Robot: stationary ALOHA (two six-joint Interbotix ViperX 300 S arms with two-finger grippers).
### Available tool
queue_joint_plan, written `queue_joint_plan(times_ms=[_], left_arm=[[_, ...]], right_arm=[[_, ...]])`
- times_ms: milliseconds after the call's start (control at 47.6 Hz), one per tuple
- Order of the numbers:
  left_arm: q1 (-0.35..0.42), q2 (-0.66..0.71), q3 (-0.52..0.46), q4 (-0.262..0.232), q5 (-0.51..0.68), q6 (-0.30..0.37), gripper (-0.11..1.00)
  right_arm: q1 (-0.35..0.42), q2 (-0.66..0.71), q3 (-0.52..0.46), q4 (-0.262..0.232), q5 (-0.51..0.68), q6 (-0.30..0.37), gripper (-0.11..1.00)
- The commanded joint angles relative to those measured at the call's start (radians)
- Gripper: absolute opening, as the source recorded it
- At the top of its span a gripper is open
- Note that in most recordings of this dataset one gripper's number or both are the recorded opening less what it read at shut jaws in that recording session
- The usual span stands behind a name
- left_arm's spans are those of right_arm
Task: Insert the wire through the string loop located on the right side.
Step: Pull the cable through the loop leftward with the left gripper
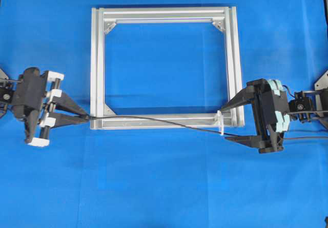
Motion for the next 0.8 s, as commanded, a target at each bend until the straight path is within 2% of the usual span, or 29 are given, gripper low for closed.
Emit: queue_joint_plan(times_ms=[0,231,567,630,777], left_arm=[[-0.009,-0.025,0.003,0.003,0.012,-0.002,0.08],[-0.009,-0.028,-0.011,0.002,0.117,-0.002,0.08],[-0.009,-0.034,-0.014,0.003,0.130,-0.009,0.10],[-0.009,-0.034,-0.014,0.003,0.132,-0.014,0.22],[-0.006,-0.034,-0.014,0.002,0.132,-0.017,0.67]], right_arm=[[0.000,-0.006,-0.015,0.002,-0.003,0.000,0.96],[0.000,-0.006,-0.015,0.002,-0.003,0.000,0.96],[0.000,-0.006,-0.018,0.002,-0.003,0.000,0.96],[0.000,-0.006,-0.020,0.002,-0.003,0.000,0.96],[0.002,-0.006,-0.029,0.002,0.012,0.000,0.96]])
